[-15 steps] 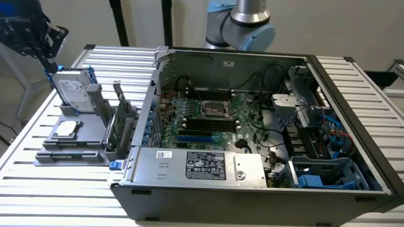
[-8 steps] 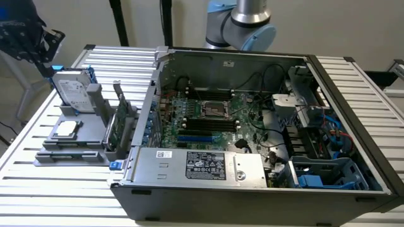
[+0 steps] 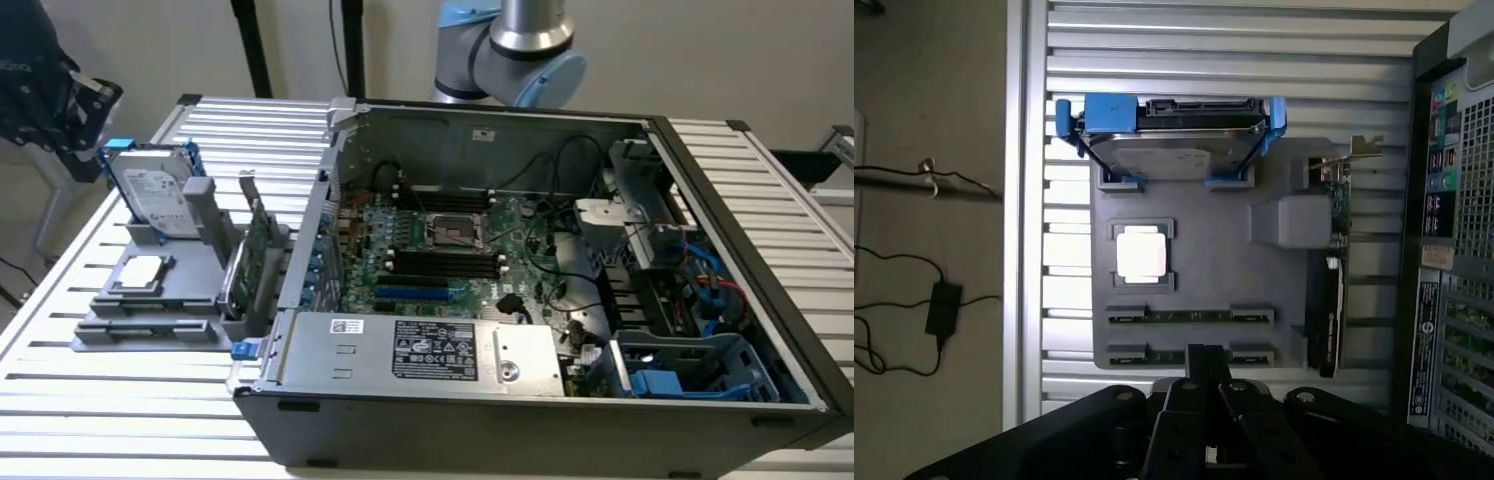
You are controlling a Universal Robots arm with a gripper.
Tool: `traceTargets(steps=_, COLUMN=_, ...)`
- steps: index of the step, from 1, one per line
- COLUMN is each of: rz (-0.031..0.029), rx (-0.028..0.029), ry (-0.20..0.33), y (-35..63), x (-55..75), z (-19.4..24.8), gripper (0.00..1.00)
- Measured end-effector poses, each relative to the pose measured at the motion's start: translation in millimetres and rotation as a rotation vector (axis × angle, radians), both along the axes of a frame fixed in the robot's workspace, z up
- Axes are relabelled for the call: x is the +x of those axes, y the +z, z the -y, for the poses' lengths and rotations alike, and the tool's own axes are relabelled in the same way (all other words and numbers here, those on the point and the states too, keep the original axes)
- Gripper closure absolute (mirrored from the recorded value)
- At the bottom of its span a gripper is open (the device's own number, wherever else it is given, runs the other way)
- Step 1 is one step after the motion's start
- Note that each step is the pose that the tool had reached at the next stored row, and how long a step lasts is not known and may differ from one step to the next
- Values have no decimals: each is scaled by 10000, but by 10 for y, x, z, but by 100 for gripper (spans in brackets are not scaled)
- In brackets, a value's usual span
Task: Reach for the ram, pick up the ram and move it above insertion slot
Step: 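Reach for the ram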
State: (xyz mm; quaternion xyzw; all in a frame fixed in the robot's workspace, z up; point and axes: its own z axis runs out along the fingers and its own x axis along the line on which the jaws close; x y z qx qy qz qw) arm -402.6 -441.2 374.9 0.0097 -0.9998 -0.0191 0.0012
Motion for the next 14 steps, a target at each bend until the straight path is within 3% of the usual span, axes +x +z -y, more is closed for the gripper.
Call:
traceTargets(steps=7, rz=0, rx=1, ry=48, y=-1, x=8, z=148, gripper=89)
traceTargets(steps=14, rz=-6, rx=0, ry=175, y=0, x=56, z=224, gripper=89)
